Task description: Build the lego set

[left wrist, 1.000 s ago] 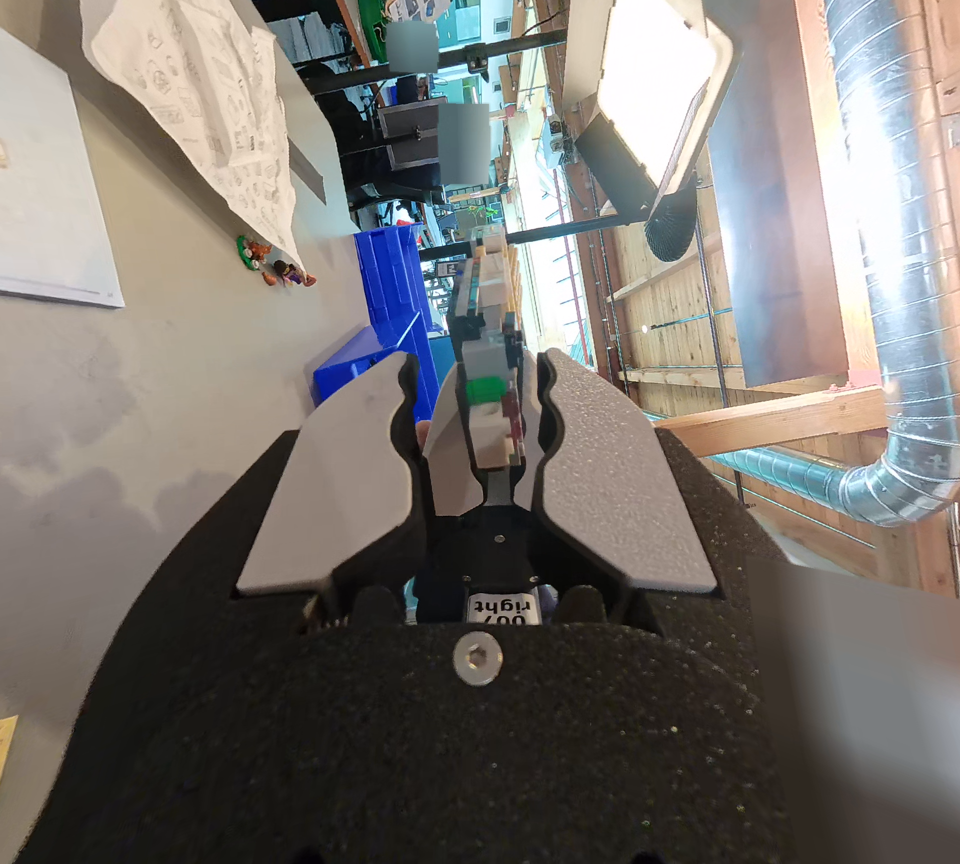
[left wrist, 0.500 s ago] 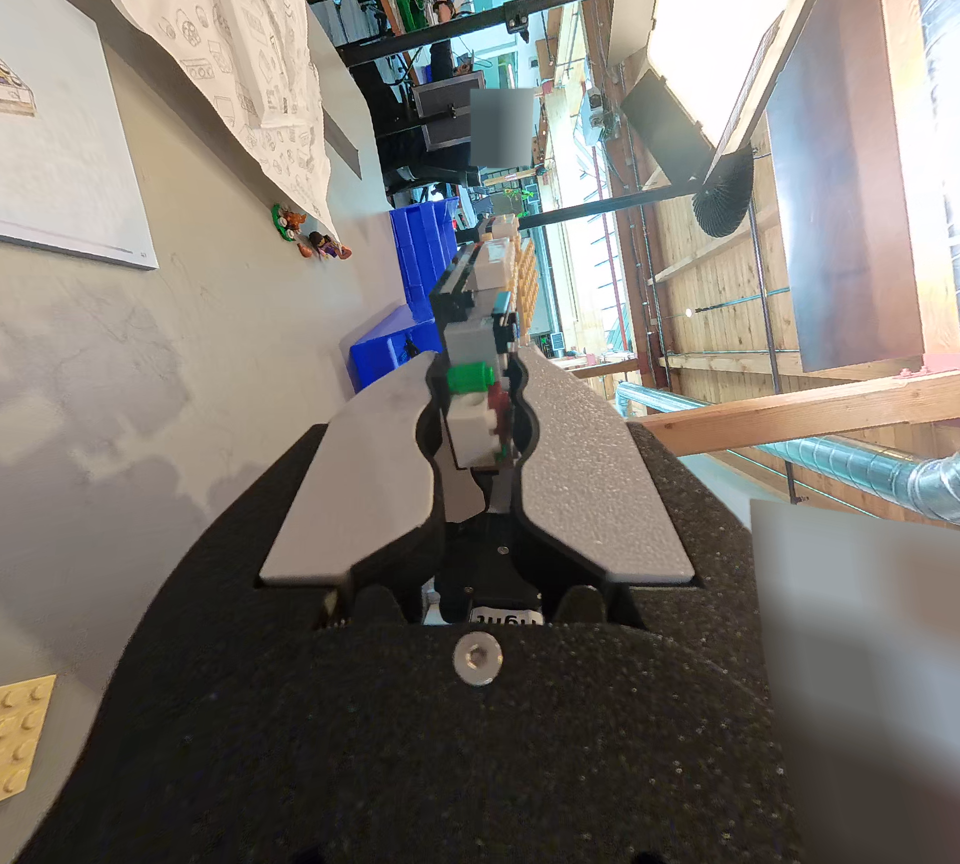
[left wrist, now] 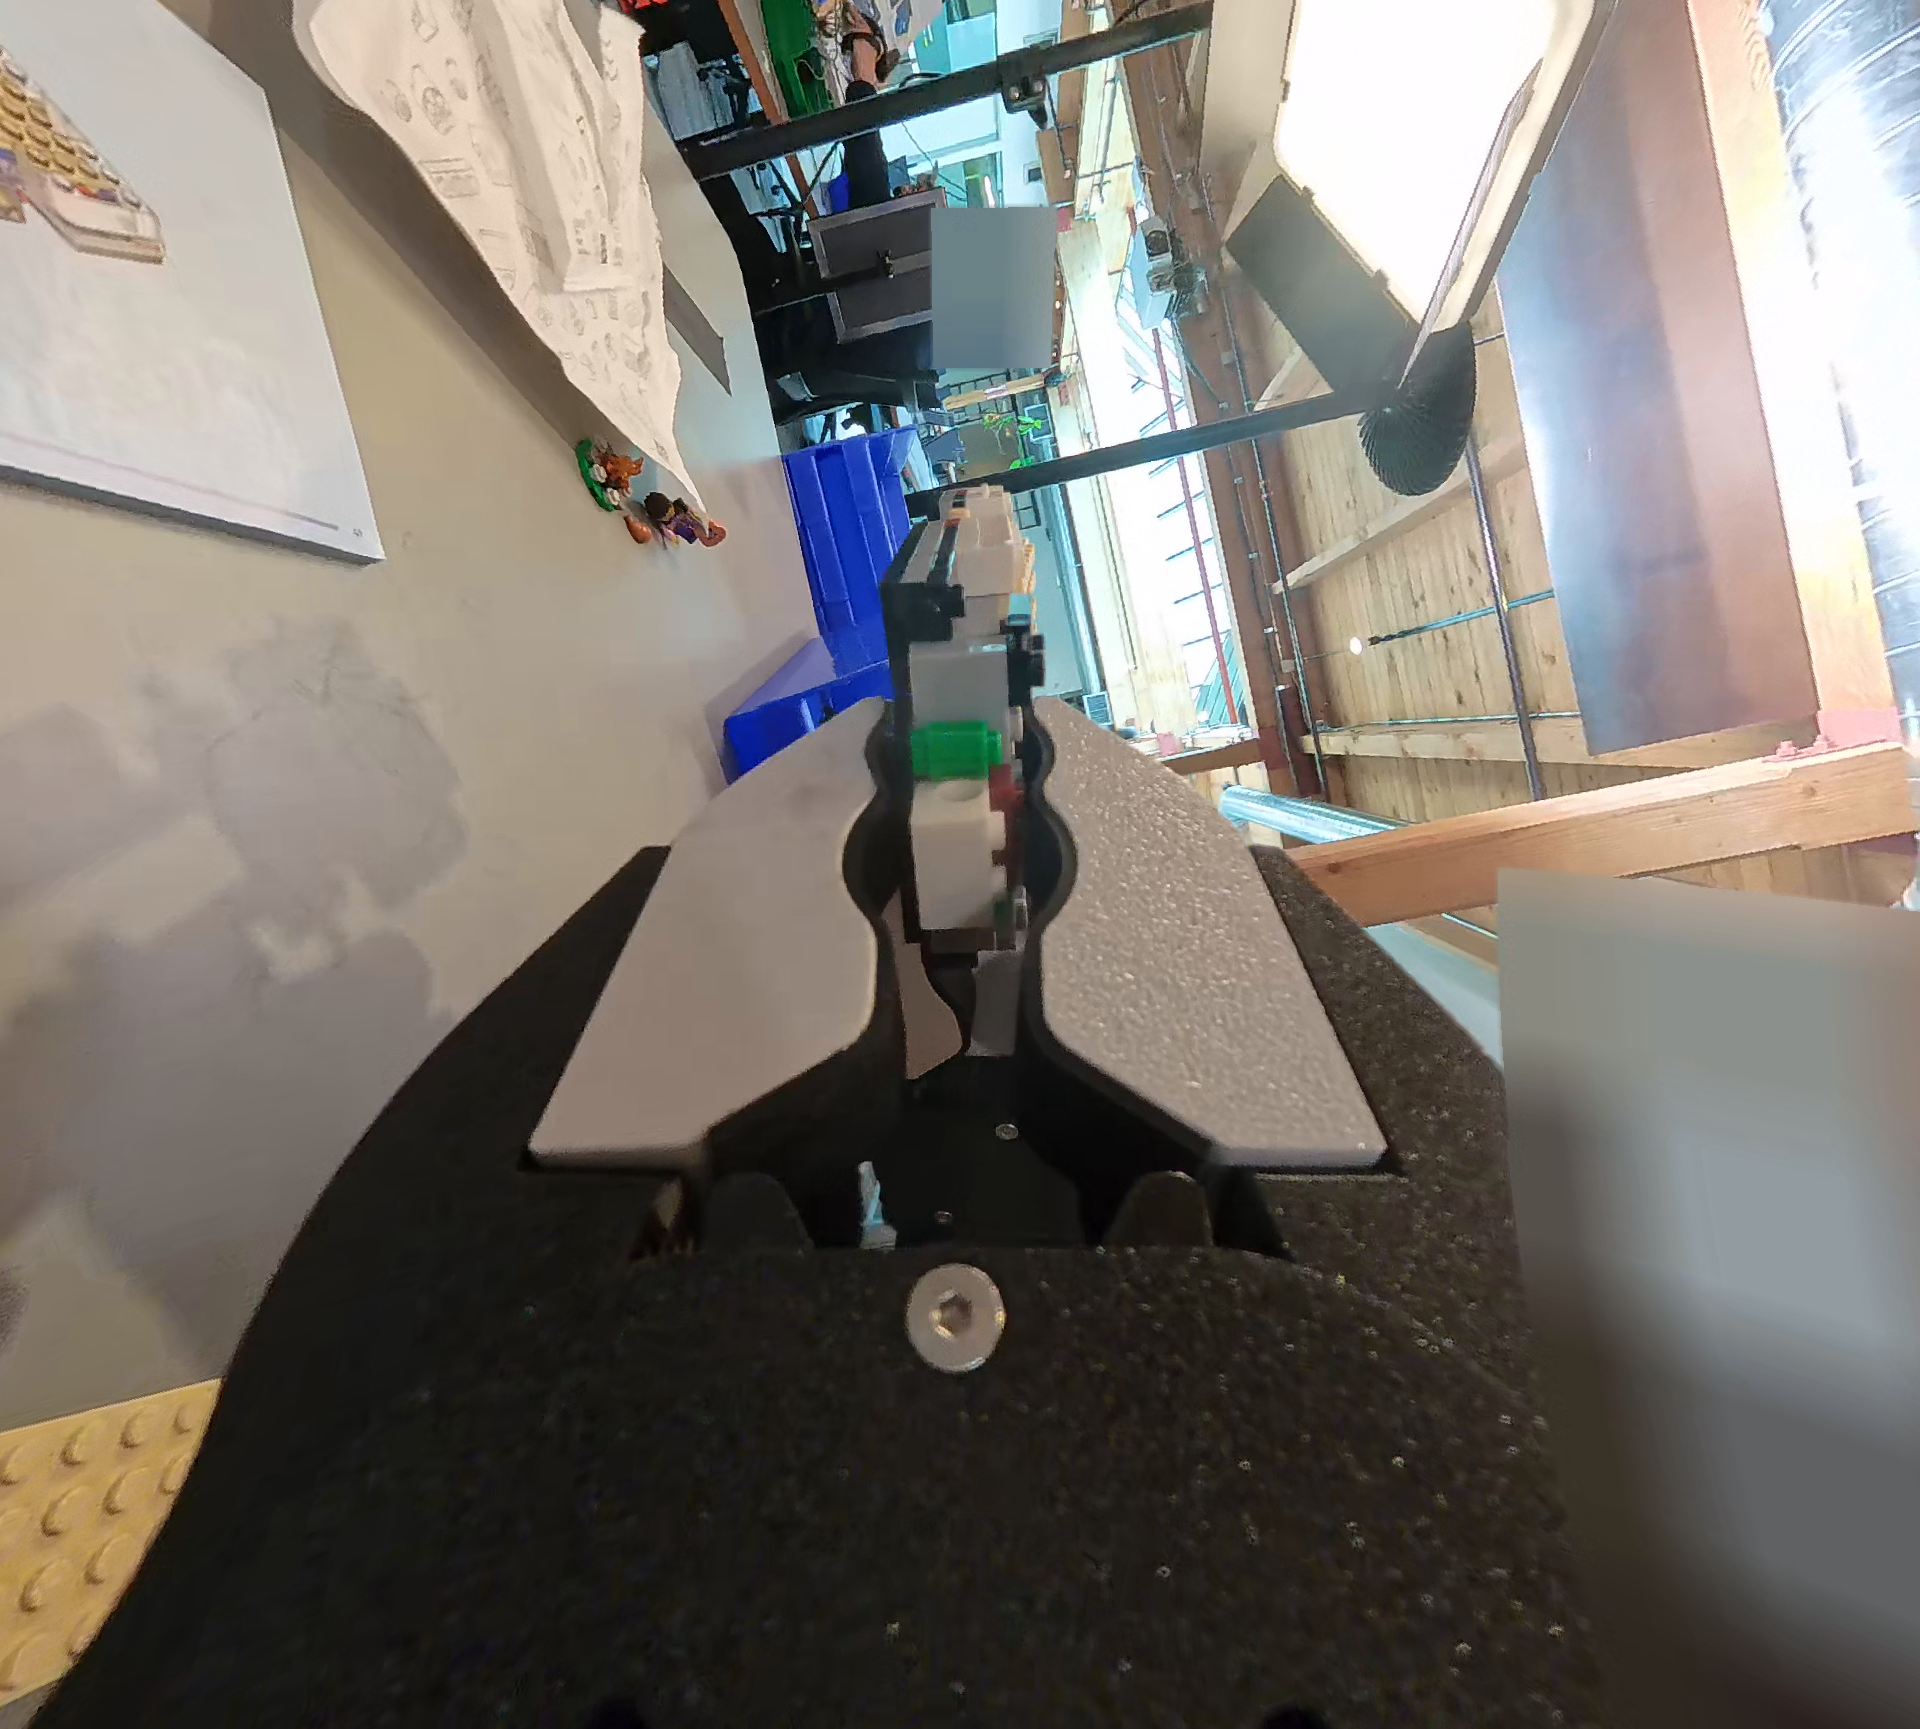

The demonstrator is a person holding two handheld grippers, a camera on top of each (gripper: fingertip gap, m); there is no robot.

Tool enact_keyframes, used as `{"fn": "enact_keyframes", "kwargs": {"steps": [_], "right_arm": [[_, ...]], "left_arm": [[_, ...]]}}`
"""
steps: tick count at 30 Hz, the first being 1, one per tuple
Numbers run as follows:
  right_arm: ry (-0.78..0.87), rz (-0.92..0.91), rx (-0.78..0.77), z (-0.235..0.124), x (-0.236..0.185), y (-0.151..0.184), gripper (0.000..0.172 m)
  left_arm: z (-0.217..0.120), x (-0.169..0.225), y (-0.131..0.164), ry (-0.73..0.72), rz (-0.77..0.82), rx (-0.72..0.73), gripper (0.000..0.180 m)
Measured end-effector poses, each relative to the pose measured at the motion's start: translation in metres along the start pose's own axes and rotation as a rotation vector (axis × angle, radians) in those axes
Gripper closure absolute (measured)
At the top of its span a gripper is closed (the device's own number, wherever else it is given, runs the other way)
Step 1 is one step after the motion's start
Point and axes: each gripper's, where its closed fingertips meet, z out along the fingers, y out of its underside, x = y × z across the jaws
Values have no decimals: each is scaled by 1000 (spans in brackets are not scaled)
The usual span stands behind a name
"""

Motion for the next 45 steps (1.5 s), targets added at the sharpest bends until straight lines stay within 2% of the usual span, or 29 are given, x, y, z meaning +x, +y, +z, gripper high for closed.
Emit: {"fn": "enact_keyframes", "kwargs": {"steps": [12, 20, 24, 26, 29, 36, 45], "right_arm": [[-95, 122, -8, -9, -39, 0, 133], [-227, 364, 43, -23, -62, 26, 121], [-374, 623, 20, -23, -63, 52, 106], [-457, 756, -10, -24, -67, 65, 93], [-522, 863, -27, -26, -76, 76, 92], [-602, 860, -70, -28, -103, 81, 91], [-592, 783, -113, -29, -109, 73, 98]], "left_arm": [[2, -51, -10, 22, -128, 30, 161], [13, -73, -18, 79, -151, -7, 161], [12, -74, -13, 67, -122, -44, 162], [10, -76, -14, 64, -126, -38, 161], [11, -77, -13, 71, -149, -44, 161], [17, -83, -1, 58, -141, -99, 162], [18, -93, 3, 25, -167, -102, 162]]}}
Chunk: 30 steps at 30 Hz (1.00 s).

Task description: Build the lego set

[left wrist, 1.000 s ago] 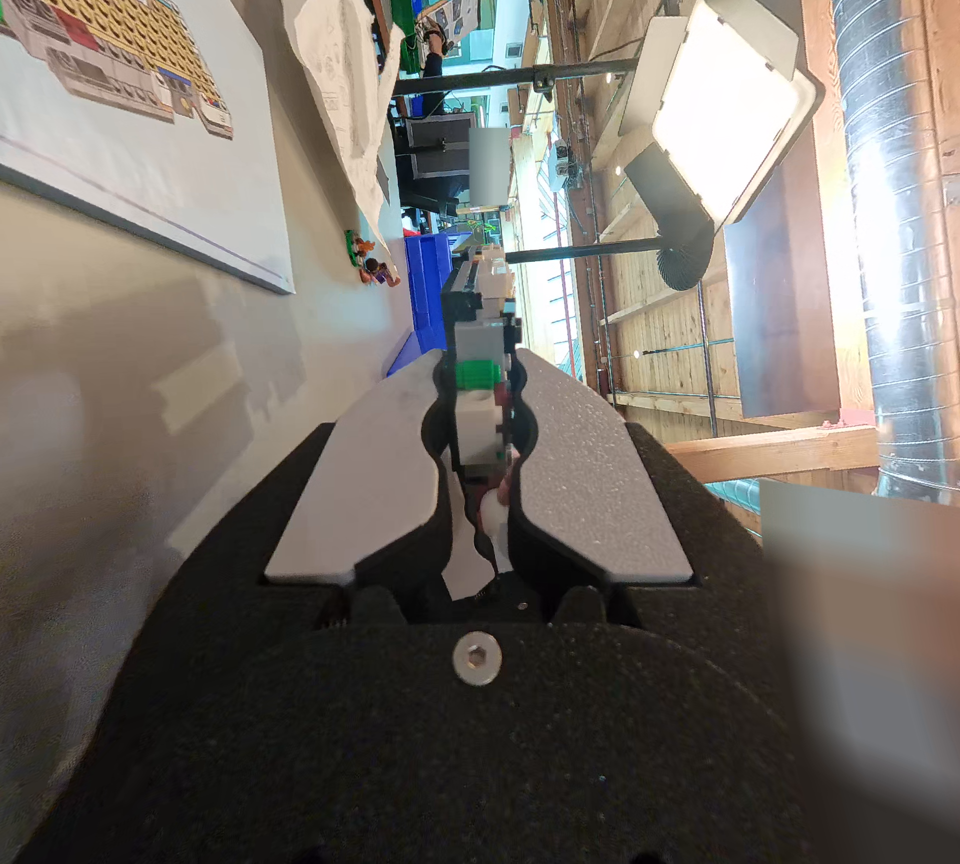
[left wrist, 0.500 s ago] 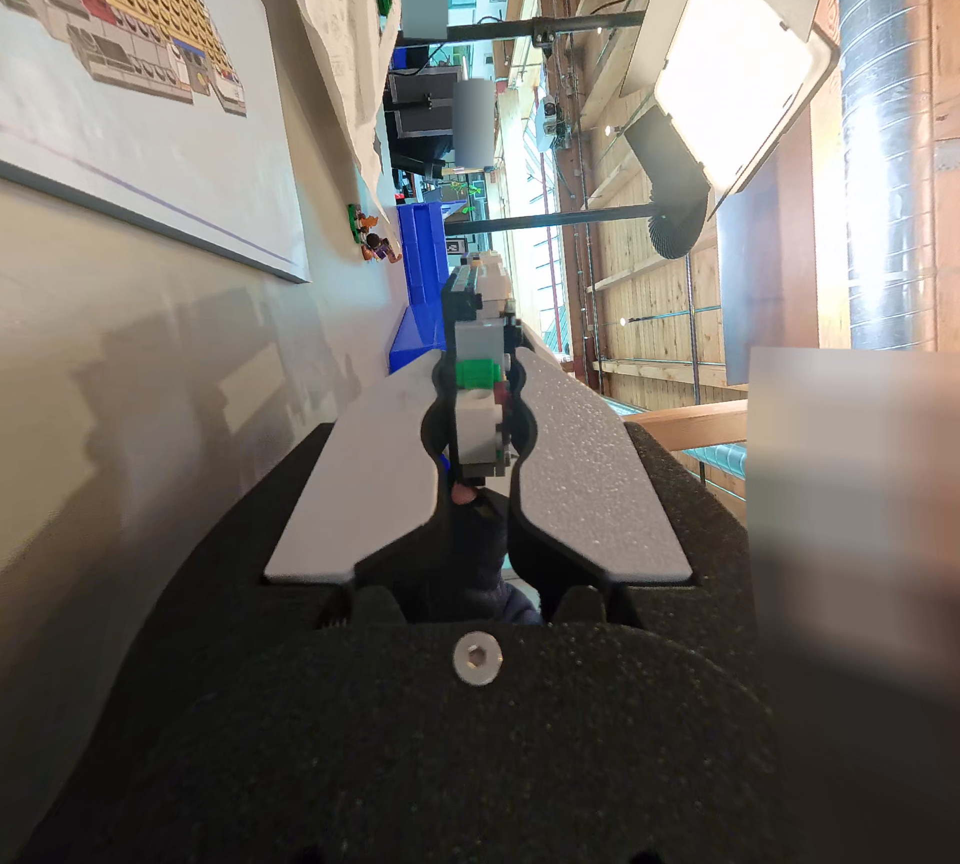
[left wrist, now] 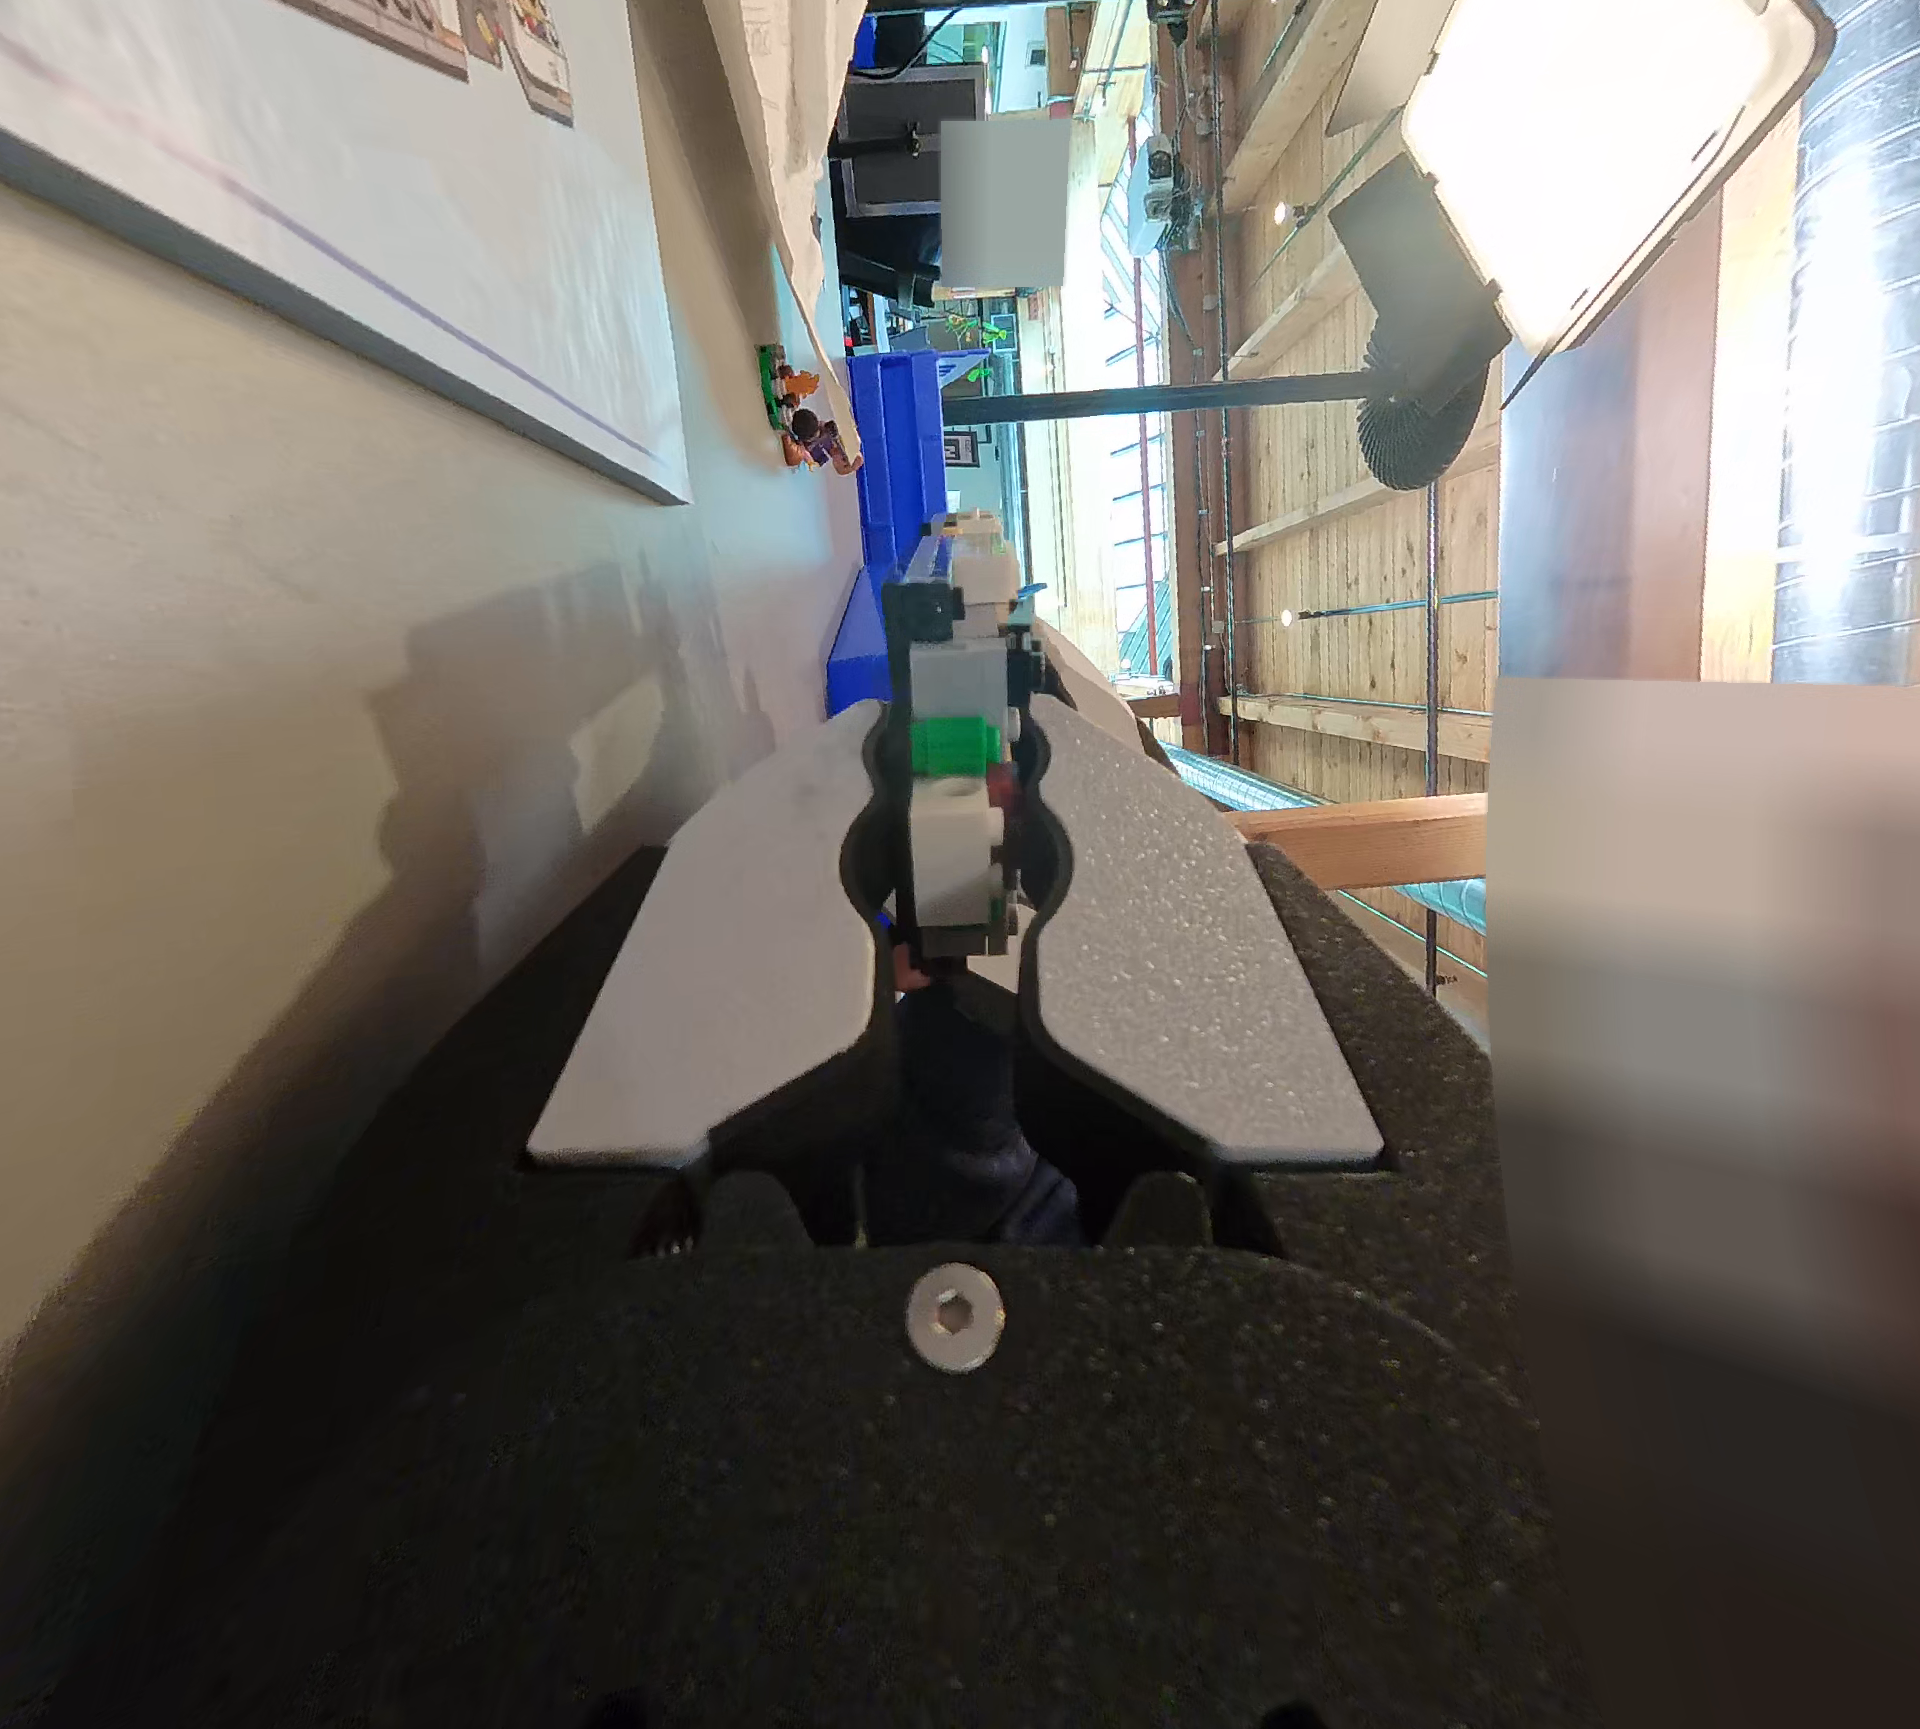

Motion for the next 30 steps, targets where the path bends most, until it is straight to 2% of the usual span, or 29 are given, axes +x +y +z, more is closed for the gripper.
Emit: {"fn": "enact_keyframes", "kwargs": {"steps": [6, 12, 20, 30], "right_arm": [[17, -56, 3, -4, 0, -2, 100], [-2, -221, 56, -7, -17, -10, 106], [2, -239, 97, -12, -22, -21, 110], [-107, -281, 168, -22, -36, -24, 118]], "left_arm": [[-1, -3, 0, -10, -1, 3, 162], [1, -1, 2, -1, 10, -4, 161], [2, -1, 4, -5, 18, -19, 162], [2, -2, 5, -4, 14, -22, 162]]}}
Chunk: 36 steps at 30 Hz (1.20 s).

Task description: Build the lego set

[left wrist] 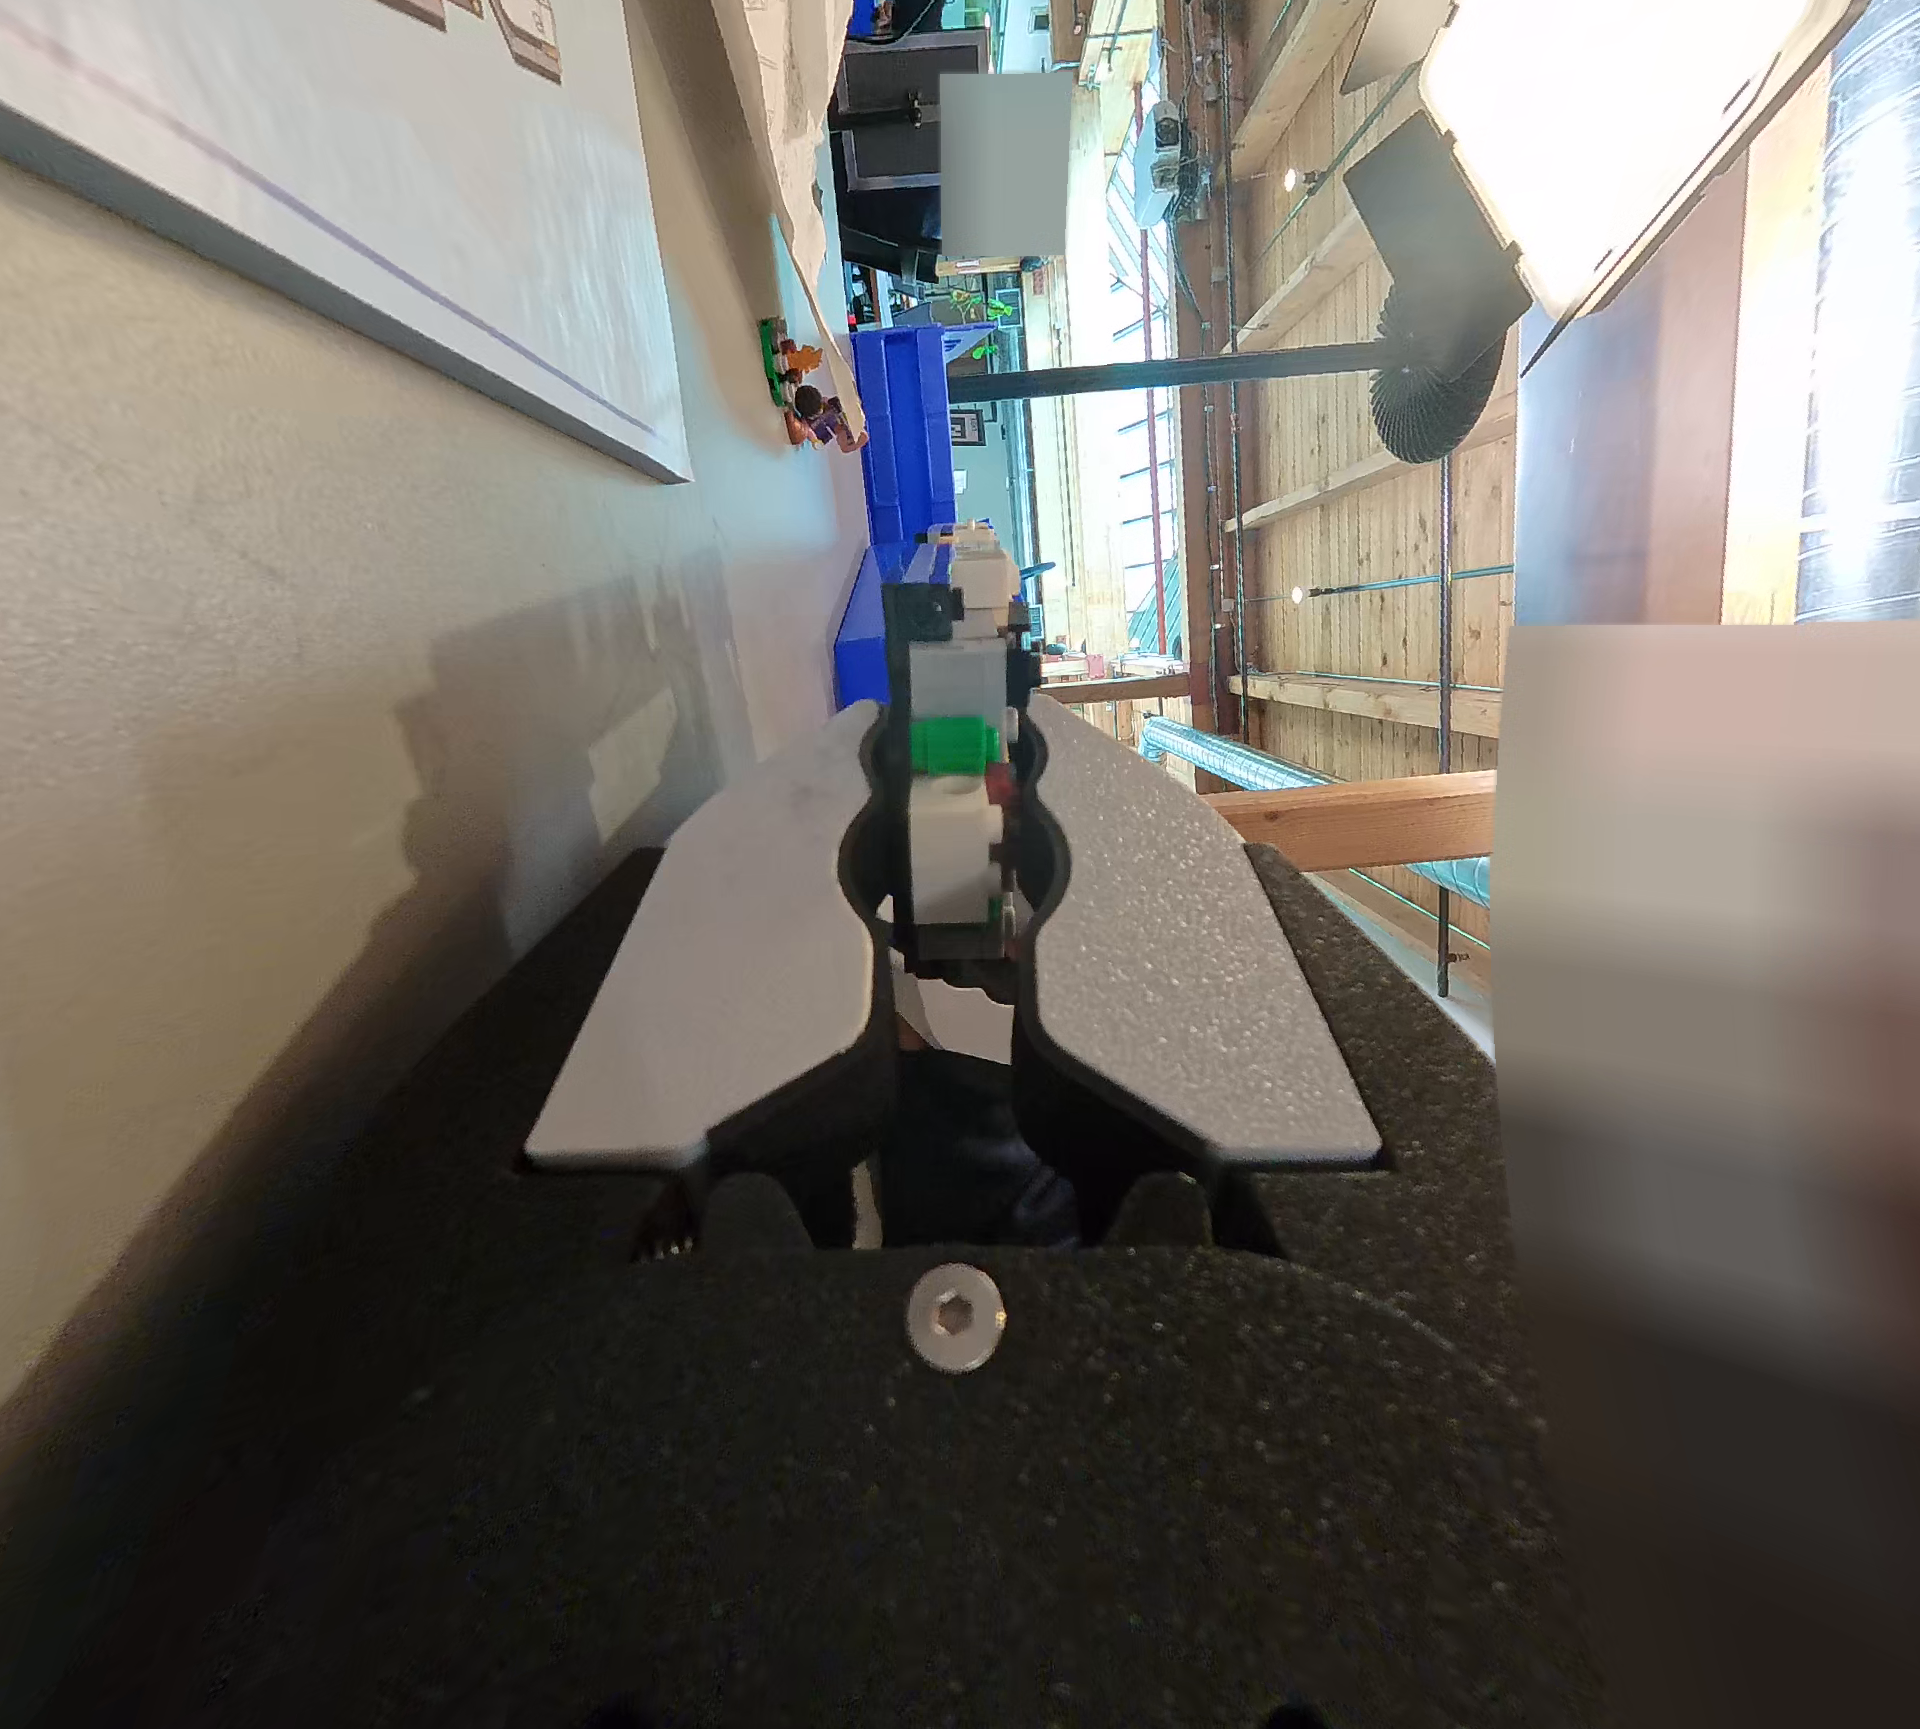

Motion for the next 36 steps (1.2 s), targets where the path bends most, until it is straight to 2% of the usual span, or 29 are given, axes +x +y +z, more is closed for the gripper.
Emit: {"fn": "enact_keyframes", "kwargs": {"steps": [9, 17, 20, 25, 36], "right_arm": [[20, -9, -25, 8, -3, 1, 118], [64, 60, -33, 3, 13, 7, 118], [33, 80, -53, -1, 15, 14, 120], [-13, 51, -73, -1, 7, 16, 121], [52, 31, -86, 6, 11, 16, 124]], "left_arm": [[0, -1, 0, -2, -3, -2, 162], [1, -1, 2, -1, -5, -9, 162], [0, -1, 0, -2, -2, -2, 162], [1, -2, 2, -11, 0, -8, 162], [2, -3, 4, -18, 9, -20, 162]]}}
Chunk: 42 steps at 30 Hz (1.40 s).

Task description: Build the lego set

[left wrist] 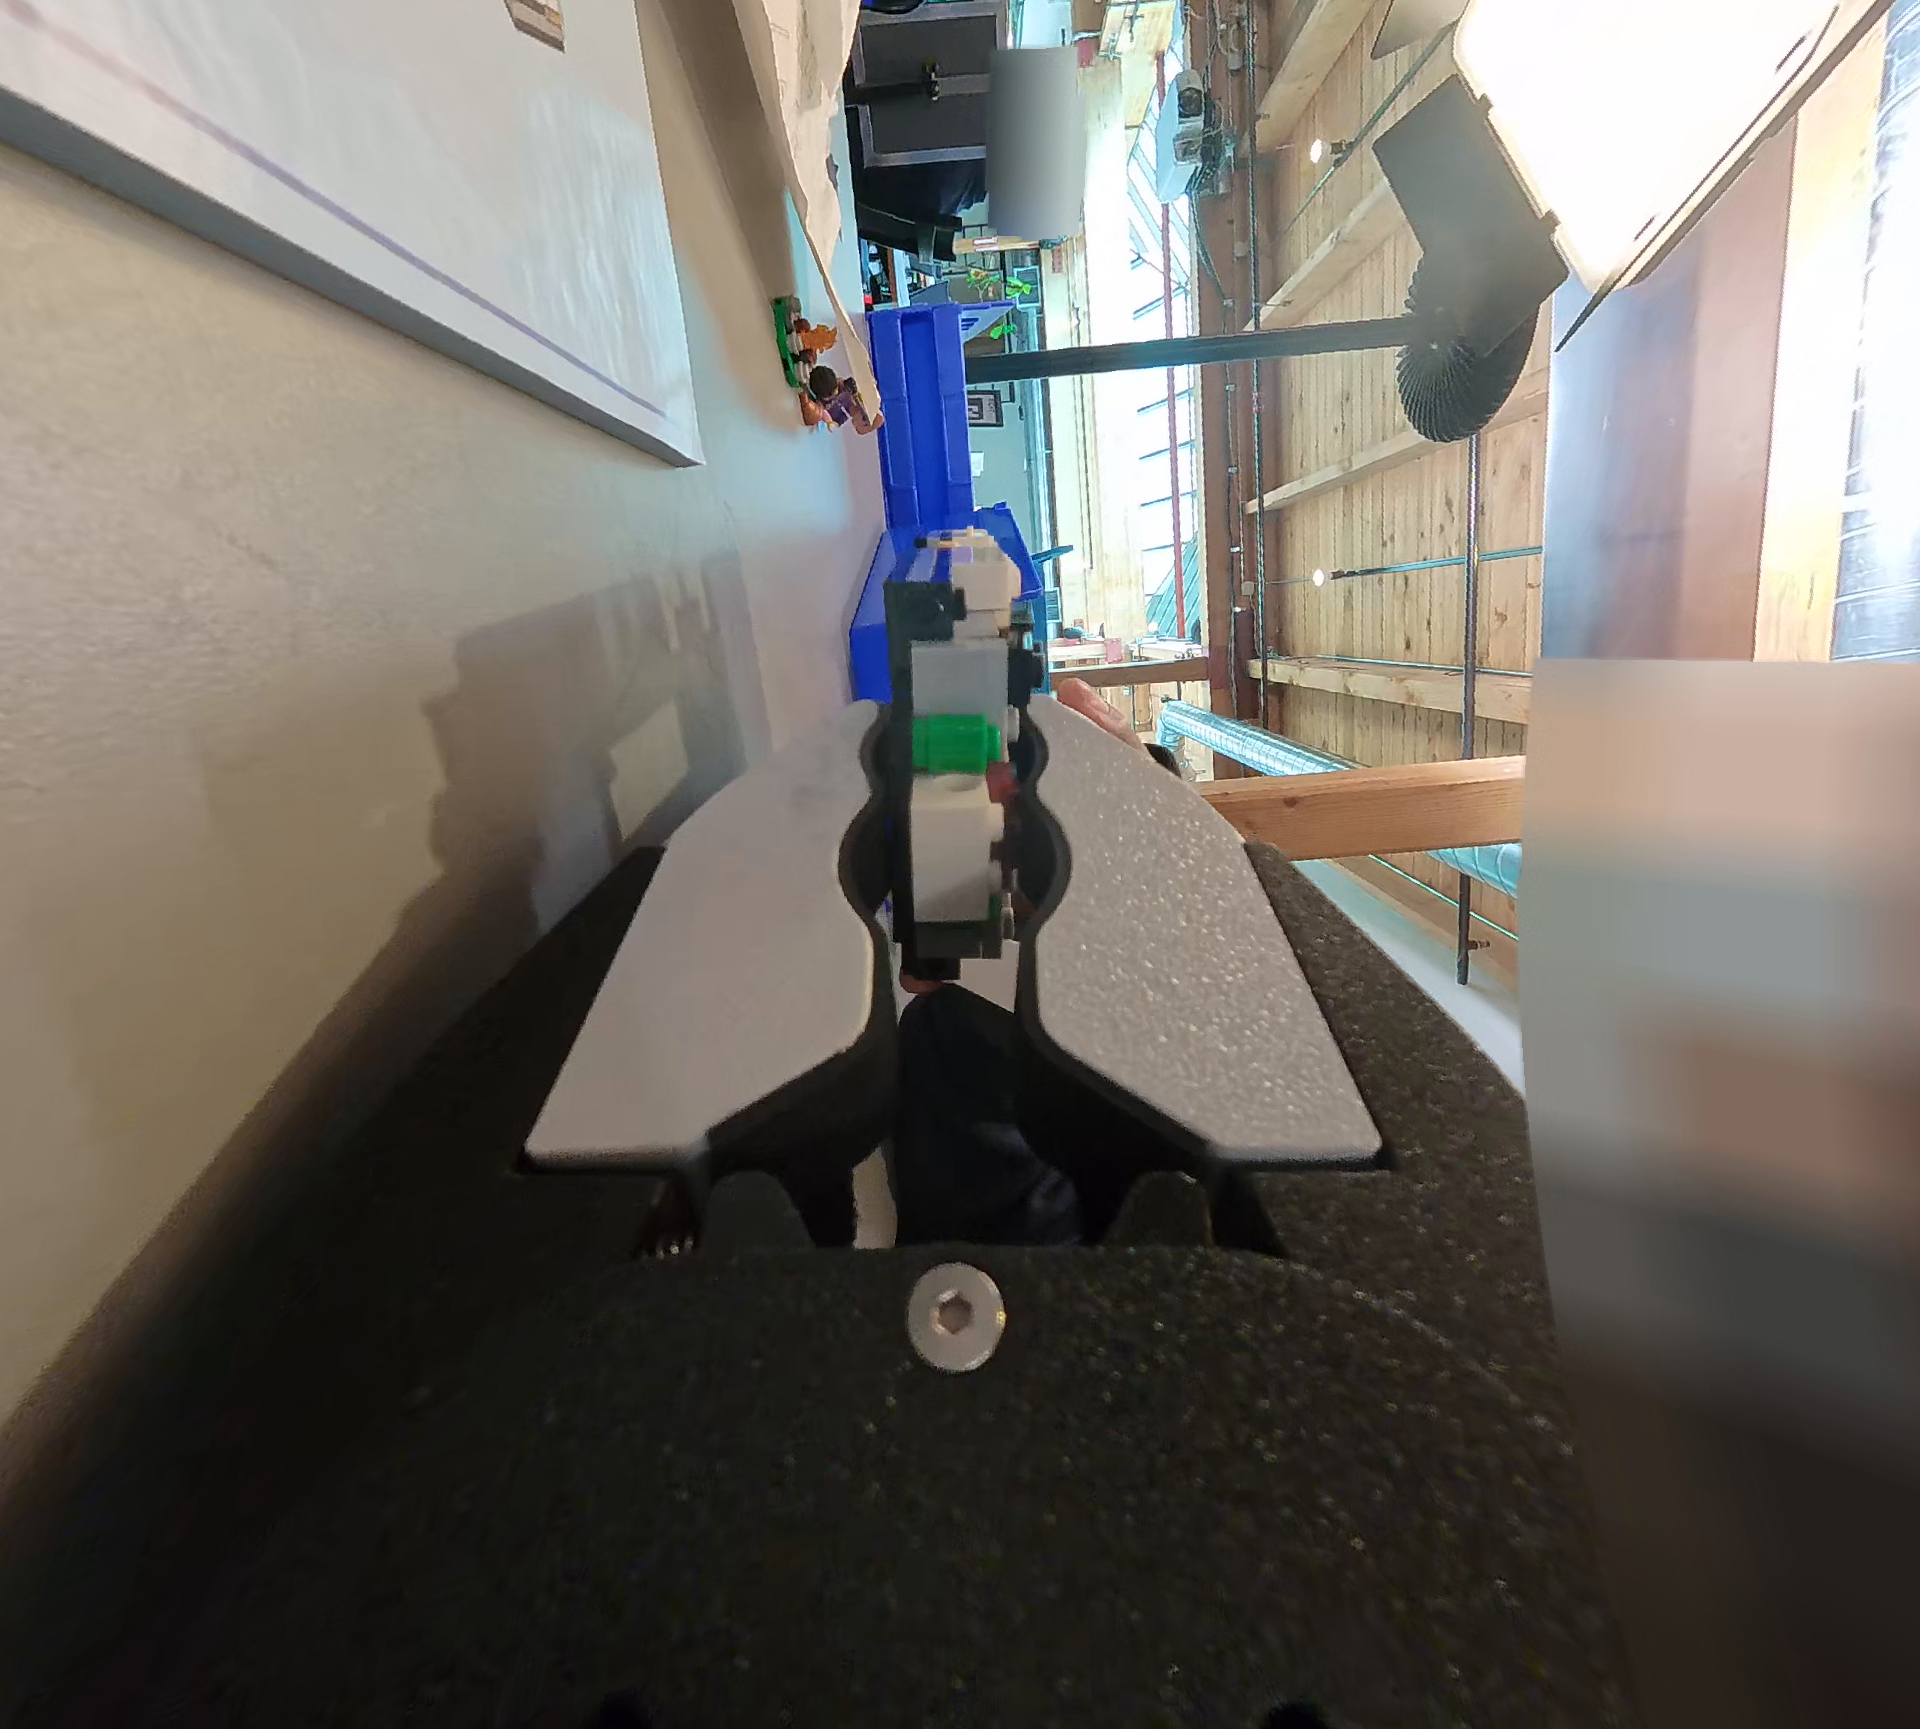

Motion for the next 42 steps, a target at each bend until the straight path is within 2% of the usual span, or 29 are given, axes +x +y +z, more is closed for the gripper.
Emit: {"fn": "enact_keyframes", "kwargs": {"steps": [6, 13, 19, 28, 33, 42], "right_arm": [[-33, 96, 53, -9, 9, -2, 124], [-236, 367, 104, -24, 17, 2, 123], [-269, 436, 18, -24, 17, 20, 124], [-315, 646, -38, -26, 18, 31, 129], [-327, 729, -55, -24, 16, 29, 138], [-284, 769, -42, -17, 19, 26, 139]], "left_arm": [[1, 0, 2, -2, 6, -11, 162], [4, 0, 7, -9, 26, -44, 161], [4, 1, 8, -2, 28, -48, 161], [4, 1, 10, -4, 35, -61, 162], [5, 1, 11, -4, 37, -66, 161], [2, 0, 7, -14, 36, -46, 162]]}}
